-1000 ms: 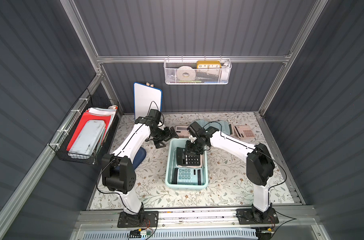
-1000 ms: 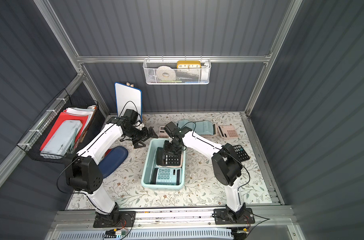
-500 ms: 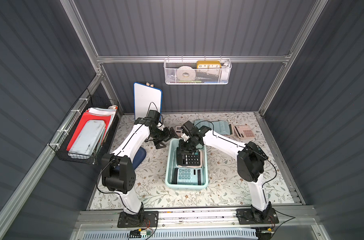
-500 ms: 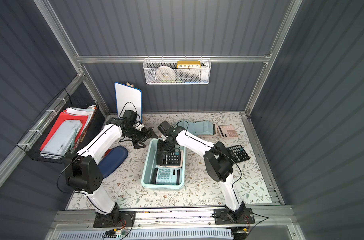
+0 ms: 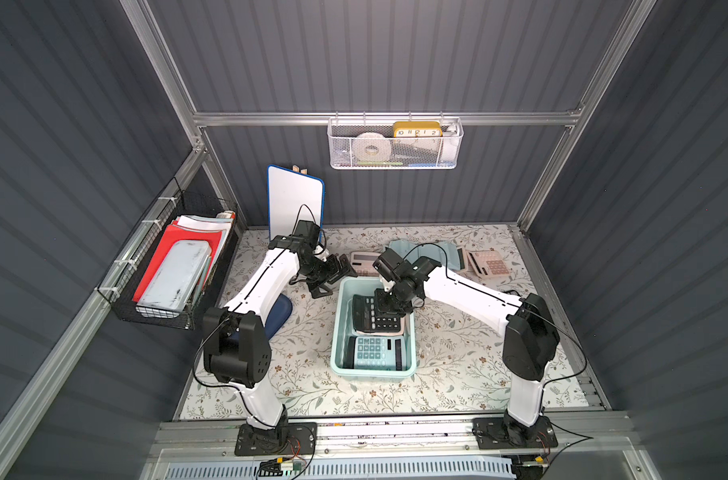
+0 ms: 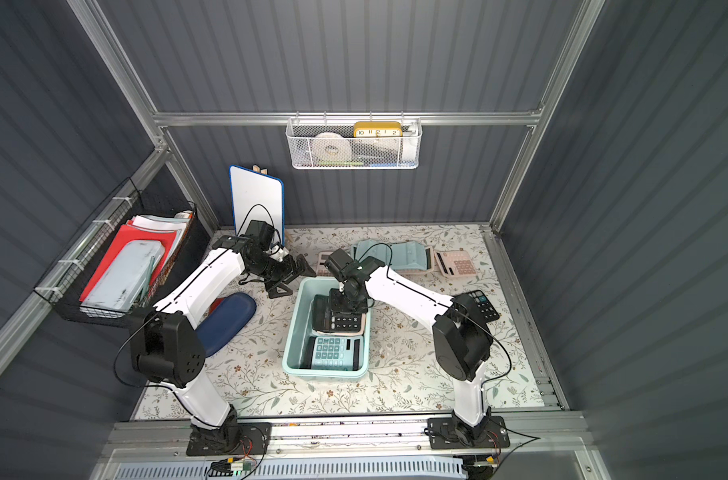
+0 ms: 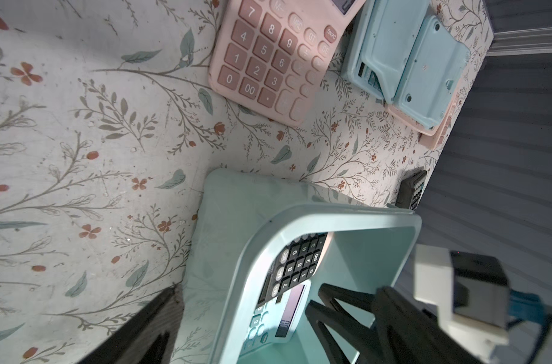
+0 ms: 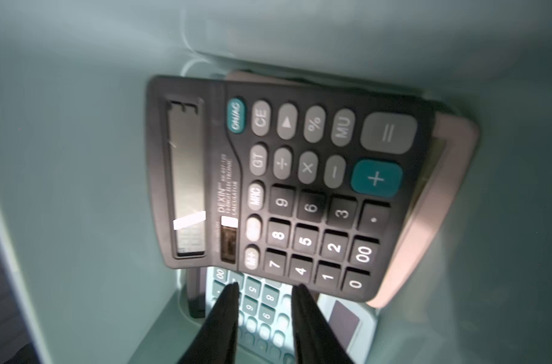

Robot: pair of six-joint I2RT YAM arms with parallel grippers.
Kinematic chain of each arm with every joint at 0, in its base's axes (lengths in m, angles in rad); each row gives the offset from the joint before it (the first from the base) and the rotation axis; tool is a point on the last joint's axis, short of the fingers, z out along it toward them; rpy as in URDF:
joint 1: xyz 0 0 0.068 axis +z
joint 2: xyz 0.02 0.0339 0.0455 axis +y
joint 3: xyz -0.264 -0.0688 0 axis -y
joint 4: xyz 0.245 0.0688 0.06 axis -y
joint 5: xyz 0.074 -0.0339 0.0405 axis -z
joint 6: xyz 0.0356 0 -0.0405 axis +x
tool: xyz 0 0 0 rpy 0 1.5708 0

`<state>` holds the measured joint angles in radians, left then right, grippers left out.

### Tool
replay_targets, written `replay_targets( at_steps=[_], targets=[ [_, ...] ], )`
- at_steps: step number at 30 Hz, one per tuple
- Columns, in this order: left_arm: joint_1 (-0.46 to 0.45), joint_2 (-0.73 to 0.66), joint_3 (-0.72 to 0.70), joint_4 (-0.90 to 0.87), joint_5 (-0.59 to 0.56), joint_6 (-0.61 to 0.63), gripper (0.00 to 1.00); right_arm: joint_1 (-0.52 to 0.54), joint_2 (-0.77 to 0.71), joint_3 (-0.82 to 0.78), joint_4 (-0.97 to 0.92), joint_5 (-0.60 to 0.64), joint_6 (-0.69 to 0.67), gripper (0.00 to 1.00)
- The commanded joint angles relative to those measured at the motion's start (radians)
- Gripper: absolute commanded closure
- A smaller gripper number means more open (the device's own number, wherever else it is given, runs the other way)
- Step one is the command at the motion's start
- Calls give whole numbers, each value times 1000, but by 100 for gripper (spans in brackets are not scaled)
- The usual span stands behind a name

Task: Put the calculator in the storage box
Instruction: Place the calculator in the storage box.

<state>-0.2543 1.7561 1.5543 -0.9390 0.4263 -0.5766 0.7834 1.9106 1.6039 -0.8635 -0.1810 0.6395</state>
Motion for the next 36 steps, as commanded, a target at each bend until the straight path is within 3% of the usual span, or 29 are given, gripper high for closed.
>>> replay_targets(
  at_steps=[1, 13, 21, 28, 36],
  targets=[
    [7, -7, -13, -6, 20, 18, 1, 18, 39, -18, -25, 5, -52, 67],
    [7, -15, -31, 9, 44, 26, 1, 74, 171, 106, 59, -144, -110, 69],
    [6, -35, -1, 4, 23, 16, 1, 67, 95, 143, 22, -40, -112, 70],
    [6, -30, 114, -9, -50, 14, 1, 4, -30, 160, 6, 27, -82, 64],
    [4, 68, 241, 23, -80, 16, 1, -150, -113, 126, 69, 14, 11, 52]
  ],
)
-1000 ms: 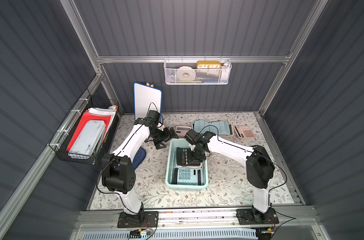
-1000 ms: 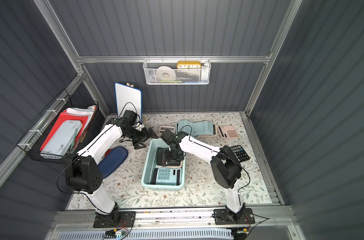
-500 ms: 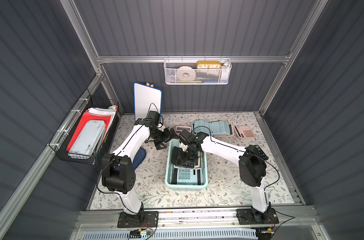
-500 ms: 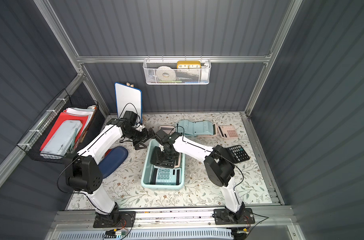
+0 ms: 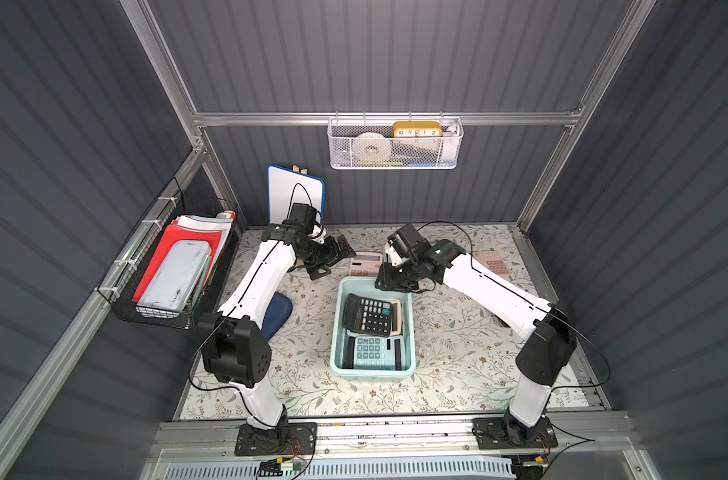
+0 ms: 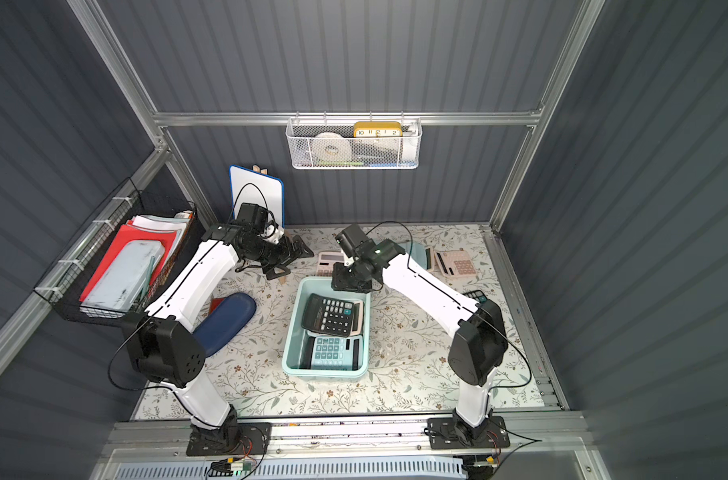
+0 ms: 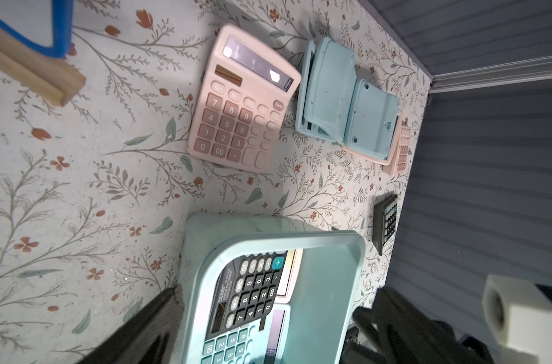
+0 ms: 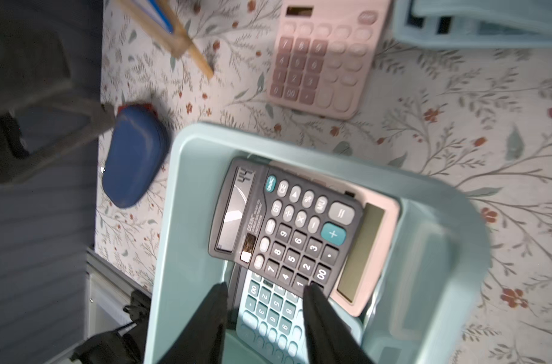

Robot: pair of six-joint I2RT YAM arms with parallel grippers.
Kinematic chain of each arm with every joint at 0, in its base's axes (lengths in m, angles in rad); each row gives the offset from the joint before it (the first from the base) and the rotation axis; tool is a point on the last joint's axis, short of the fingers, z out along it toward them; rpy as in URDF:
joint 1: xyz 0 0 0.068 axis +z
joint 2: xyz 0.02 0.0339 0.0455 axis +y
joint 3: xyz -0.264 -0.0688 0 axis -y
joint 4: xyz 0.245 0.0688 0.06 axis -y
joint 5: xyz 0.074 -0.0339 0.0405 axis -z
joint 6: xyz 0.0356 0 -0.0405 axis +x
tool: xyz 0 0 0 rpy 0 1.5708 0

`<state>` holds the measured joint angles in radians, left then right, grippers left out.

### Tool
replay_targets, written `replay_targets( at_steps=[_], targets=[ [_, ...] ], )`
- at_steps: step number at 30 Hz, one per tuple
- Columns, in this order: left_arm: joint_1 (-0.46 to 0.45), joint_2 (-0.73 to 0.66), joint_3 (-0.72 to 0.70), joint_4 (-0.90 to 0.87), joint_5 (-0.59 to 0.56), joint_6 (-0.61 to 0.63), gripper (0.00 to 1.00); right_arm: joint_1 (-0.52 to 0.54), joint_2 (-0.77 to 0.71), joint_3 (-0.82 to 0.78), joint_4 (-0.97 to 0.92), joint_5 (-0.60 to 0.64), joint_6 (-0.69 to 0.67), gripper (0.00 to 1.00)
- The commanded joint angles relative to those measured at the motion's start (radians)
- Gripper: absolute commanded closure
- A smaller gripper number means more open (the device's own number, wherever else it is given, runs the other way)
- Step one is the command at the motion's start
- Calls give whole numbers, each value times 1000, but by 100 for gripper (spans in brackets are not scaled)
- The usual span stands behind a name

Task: Put the calculator in the storage box
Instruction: Place the calculator in the storage box, then pick up the calculator at the center of the board.

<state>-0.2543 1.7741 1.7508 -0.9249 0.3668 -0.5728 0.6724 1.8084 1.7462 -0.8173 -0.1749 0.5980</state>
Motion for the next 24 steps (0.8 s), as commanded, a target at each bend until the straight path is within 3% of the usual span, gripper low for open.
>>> replay_targets(
  at_steps=[1, 7, 13, 24],
  targets=[
    [5, 72, 72, 9, -26, 18, 1, -63, -19, -28, 40, -2, 71, 49],
    [4, 214, 249, -2, -53, 46, 1, -184, -61, -133, 177, -81, 181, 38],
    [3, 352, 384, -28, -99, 65, 1, -289, -64, -215, 295, -163, 273, 35],
    [-21, 458, 408, 8, -55, 41, 1, -398, -11, -263, 397, -248, 349, 34]
  ],
)
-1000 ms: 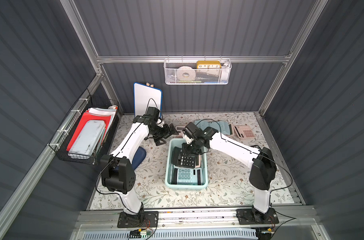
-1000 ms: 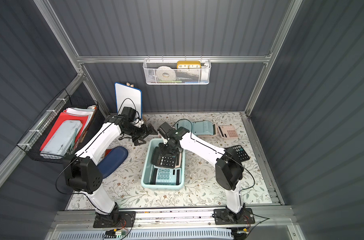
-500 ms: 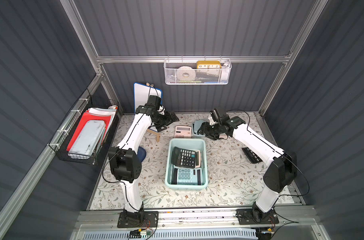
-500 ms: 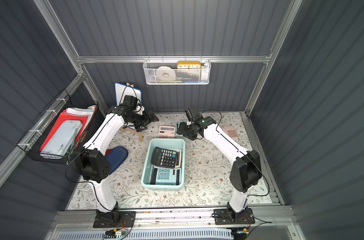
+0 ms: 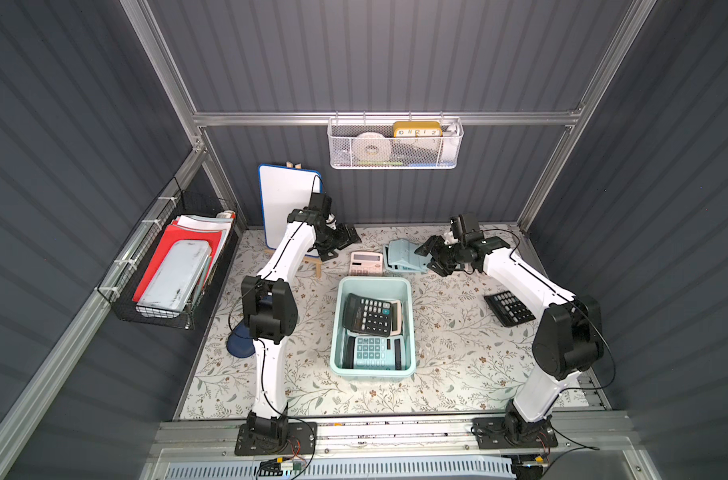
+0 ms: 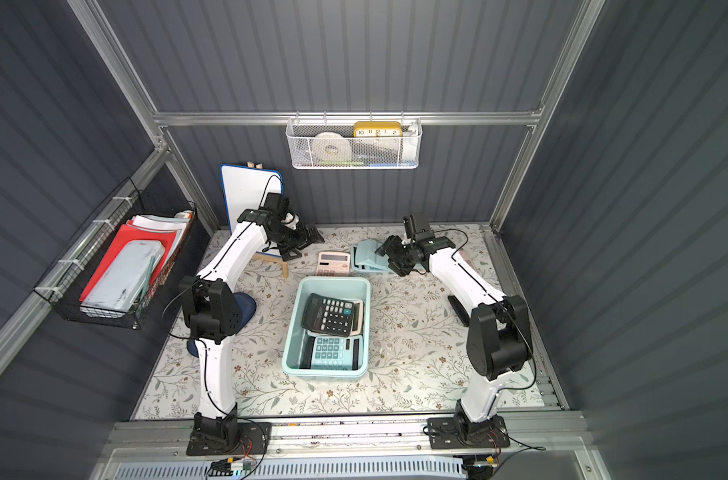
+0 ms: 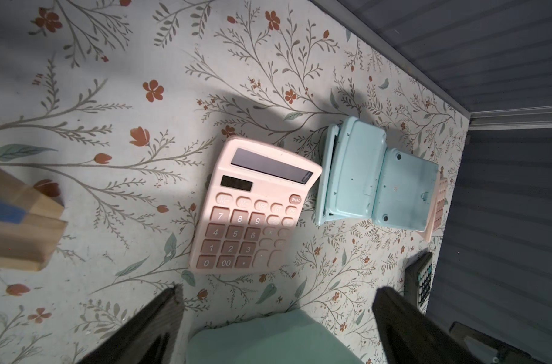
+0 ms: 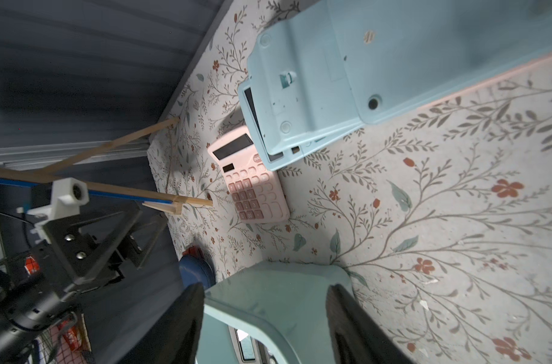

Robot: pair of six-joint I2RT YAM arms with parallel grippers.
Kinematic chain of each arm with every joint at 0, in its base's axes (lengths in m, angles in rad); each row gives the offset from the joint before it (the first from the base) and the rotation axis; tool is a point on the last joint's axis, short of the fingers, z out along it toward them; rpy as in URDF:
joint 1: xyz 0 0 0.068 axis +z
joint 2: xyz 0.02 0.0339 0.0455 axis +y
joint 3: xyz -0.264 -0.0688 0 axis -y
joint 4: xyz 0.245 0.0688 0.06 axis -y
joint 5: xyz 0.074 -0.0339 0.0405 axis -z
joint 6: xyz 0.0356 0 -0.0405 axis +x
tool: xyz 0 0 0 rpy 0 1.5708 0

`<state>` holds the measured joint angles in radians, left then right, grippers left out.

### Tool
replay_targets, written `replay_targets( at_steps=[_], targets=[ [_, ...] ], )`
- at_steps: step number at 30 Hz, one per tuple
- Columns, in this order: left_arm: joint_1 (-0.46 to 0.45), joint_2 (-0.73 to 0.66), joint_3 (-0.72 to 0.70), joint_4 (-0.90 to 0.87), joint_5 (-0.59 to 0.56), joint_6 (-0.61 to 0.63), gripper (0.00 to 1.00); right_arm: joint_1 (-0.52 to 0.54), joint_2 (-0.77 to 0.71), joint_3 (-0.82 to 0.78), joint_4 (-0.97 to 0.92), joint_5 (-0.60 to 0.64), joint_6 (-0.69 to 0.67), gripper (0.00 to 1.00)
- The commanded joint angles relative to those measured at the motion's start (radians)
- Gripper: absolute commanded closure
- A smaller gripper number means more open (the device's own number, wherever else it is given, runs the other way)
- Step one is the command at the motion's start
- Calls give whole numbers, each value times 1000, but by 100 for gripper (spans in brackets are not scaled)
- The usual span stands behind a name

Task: Put the calculator in the storage box
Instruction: Pick up the calculator at the center of the board.

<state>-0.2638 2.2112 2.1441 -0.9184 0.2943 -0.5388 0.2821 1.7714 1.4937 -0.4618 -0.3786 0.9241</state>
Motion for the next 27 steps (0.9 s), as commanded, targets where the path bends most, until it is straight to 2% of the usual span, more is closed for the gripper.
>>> replay_targets(
  at_steps=[1, 11, 16, 22, 27],
  targets=[
    [-18, 23, 12, 3, 14, 7, 1, -9, 34, -7, 41, -53, 20, 34],
    [-91, 20, -104, -1, -77, 16, 1, -42, 79, -11, 49, -109, 9, 34],
    [-91, 96, -30, -58, -172, 26, 1, -43, 114, 12, 60, -167, 16, 34],
    [-90, 188, 38, -53, -142, 33, 1, -43, 140, 31, 49, -189, 14, 33],
    [-89, 192, -23, -28, -34, 39, 1, -43, 156, 30, 46, -209, 10, 33]
  ],
)
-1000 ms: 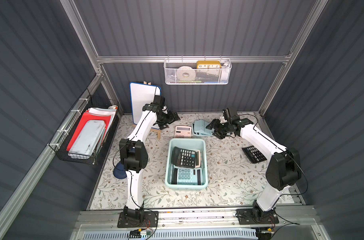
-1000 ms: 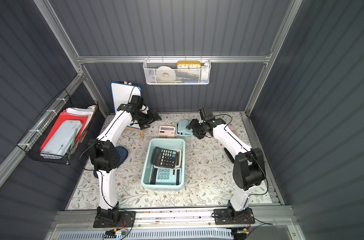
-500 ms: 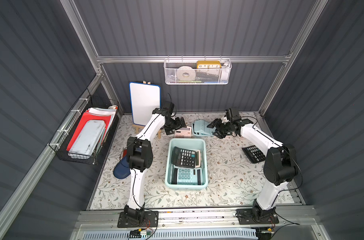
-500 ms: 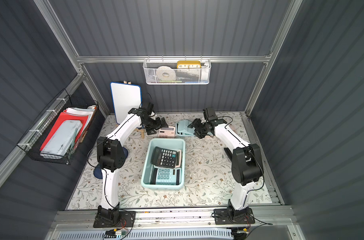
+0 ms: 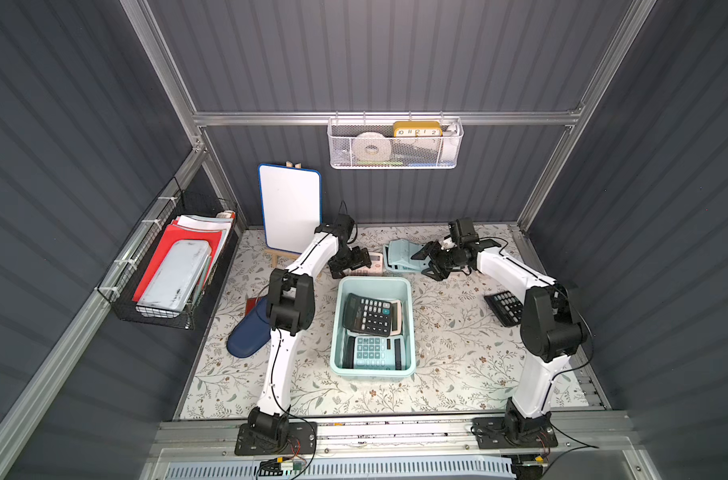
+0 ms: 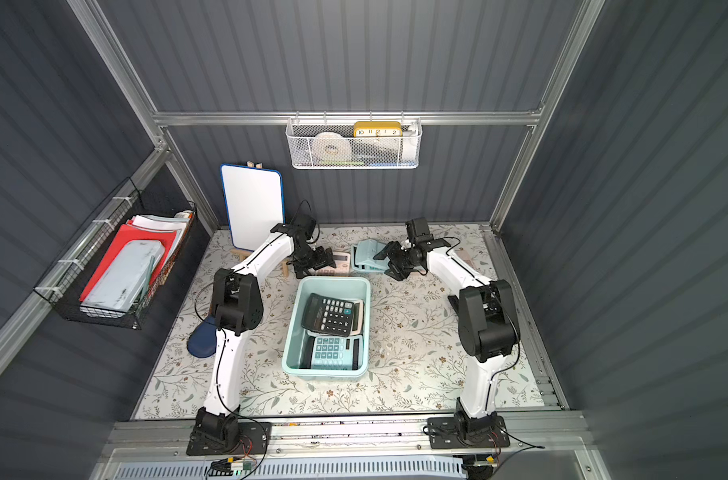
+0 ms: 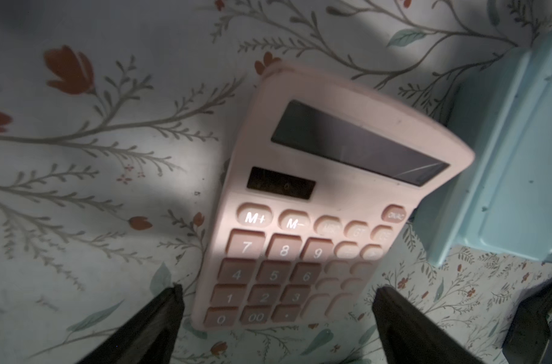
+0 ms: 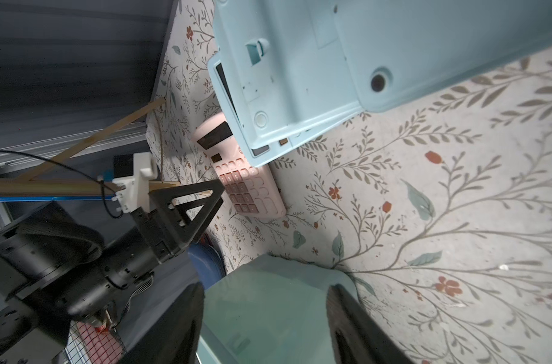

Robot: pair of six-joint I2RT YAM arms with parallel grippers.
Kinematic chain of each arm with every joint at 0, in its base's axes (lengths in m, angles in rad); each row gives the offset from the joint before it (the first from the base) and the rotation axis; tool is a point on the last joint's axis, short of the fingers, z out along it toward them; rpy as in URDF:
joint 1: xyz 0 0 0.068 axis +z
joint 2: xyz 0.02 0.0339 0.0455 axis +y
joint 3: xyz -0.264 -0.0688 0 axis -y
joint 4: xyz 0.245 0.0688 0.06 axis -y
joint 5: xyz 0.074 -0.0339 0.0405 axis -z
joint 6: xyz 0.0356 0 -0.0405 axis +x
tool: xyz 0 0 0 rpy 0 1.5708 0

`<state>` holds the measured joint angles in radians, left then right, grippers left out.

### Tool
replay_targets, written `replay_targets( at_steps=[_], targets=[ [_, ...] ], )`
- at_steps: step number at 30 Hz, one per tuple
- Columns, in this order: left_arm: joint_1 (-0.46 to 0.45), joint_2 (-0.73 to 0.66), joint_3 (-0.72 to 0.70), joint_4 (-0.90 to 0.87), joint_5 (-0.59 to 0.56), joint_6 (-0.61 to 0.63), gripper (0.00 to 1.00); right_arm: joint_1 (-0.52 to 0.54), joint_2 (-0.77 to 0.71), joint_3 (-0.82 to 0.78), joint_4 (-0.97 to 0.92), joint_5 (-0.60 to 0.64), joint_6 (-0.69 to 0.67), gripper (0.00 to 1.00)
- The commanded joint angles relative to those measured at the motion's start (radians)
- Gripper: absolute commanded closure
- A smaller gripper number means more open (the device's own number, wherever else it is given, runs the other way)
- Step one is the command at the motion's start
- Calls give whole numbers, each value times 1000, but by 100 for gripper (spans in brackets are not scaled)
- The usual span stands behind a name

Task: Put the calculator in the storage box
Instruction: Pick up the calculator at the center of the board.

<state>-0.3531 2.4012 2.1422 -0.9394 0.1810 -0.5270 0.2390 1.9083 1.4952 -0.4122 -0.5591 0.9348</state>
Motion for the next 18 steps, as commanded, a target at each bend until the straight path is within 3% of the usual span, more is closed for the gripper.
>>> replay_targets(
  at_steps=[1, 9, 18],
  targets=[
    [0, 1, -30, 1, 103, 31, 1, 0, 24, 29, -2, -35, -3, 33],
    [-39, -23, -97, 104, 312, 14, 1, 4, 80, 27, 30, -52, -9, 32],
    [-98, -56, -50, 67, 334, 16, 1, 9, 128, 43, 81, -61, -2, 32]
  ],
)
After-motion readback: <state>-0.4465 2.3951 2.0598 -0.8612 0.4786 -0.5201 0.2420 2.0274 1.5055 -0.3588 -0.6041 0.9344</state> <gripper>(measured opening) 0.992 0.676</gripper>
